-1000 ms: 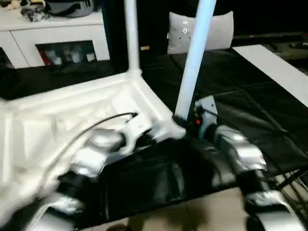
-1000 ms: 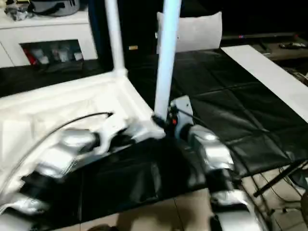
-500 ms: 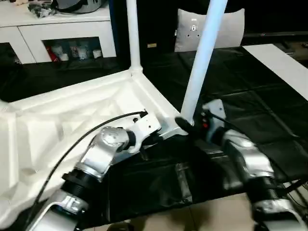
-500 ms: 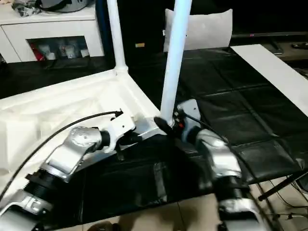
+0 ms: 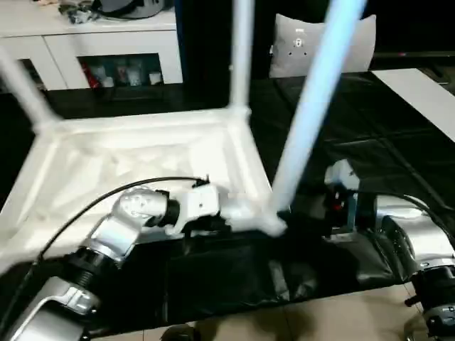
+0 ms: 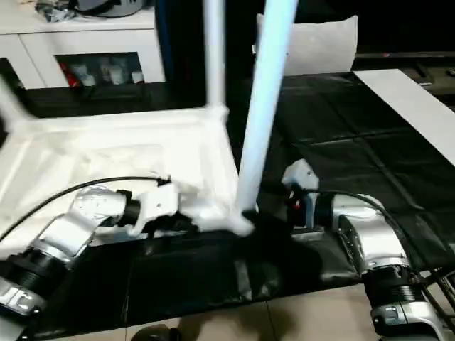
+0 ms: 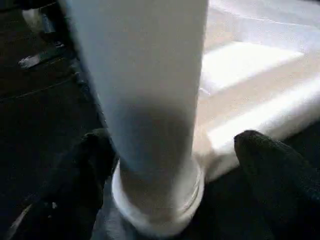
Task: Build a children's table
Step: Rotate leg to tighten
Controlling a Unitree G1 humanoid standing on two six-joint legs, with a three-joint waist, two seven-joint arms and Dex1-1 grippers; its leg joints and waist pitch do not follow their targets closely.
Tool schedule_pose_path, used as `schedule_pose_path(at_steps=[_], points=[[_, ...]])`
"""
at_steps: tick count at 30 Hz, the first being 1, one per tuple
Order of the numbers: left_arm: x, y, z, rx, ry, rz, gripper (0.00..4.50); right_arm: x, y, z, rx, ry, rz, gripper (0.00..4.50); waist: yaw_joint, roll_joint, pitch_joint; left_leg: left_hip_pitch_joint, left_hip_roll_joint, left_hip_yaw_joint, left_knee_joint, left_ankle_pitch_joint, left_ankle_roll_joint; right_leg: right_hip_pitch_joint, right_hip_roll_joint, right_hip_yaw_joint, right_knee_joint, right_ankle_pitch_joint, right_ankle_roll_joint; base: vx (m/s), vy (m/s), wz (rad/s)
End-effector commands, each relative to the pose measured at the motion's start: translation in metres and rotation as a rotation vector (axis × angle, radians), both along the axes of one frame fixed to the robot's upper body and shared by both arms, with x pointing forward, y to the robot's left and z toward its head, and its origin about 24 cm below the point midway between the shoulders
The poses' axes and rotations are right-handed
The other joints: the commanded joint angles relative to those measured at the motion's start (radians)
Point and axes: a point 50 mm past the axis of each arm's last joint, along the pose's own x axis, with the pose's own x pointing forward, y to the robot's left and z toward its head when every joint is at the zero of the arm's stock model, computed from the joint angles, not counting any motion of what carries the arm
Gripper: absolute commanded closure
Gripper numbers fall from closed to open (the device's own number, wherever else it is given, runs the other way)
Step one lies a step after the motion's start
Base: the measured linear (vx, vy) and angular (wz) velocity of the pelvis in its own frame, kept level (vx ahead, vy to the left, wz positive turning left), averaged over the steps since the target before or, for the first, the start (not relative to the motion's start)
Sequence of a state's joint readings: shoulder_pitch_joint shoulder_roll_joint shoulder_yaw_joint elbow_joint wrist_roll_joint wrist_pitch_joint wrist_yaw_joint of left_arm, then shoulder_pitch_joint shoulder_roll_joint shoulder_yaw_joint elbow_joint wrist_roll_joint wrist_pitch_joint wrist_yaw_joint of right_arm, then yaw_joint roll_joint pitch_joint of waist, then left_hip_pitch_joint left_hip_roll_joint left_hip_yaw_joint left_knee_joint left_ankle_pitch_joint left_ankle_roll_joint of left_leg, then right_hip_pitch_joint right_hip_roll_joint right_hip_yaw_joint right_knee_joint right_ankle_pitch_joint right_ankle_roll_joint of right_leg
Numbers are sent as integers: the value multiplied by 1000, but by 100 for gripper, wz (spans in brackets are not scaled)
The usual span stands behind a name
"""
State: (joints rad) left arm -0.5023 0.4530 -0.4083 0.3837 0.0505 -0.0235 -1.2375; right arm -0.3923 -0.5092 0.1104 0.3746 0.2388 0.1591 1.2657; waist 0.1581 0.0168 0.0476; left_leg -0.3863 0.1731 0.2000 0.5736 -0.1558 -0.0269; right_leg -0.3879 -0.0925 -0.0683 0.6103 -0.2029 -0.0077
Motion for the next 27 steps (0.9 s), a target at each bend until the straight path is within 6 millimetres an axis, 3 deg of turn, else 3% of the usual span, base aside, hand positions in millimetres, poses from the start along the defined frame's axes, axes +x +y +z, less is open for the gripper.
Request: schedule_pose_path(at_steps=[1, 4, 19, 20, 27], points=[[-7, -8, -2, 44, 8, -138, 450, -2, 2, 5, 4, -1, 63, 56, -5, 3, -62, 31, 69, -31, -65, -295, 23, 31, -67, 46, -74, -178, -217, 0, 0, 0], [-10, -6, -3, 78, 15, -217, 450, -9, 7, 3, 0, 46, 154, 87, -1, -3, -62, 30, 69, -31, -67, -306, 17, 33, -70, 47, -73, -189, -216, 0, 0, 0], [-7, -4, -3, 87, 28, -260, 450, -19, 13, -3, 42, 144, 240, 202, 8, -1, -62, 33, 70, -32, -67, -311, 4, 32, -73, 48, -74, -202, -220, 0, 0, 0], [-7, -4, -3, 74, 37, -249, 450, -22, 14, -3, 65, 159, 249, 224, 8, -2, -63, 32, 70, -32, -67, -307, 4, 33, -73, 47, -73, -201, -218, 0, 0, 0], [-6, -6, 0, -4, 72, -169, 450, -21, 21, -3, 101, 161, 204, 238, 8, -2, -60, 30, 70, -32, -68, -305, -1, 32, -75, 47, -73, -220, -219, 0, 0, 0]])
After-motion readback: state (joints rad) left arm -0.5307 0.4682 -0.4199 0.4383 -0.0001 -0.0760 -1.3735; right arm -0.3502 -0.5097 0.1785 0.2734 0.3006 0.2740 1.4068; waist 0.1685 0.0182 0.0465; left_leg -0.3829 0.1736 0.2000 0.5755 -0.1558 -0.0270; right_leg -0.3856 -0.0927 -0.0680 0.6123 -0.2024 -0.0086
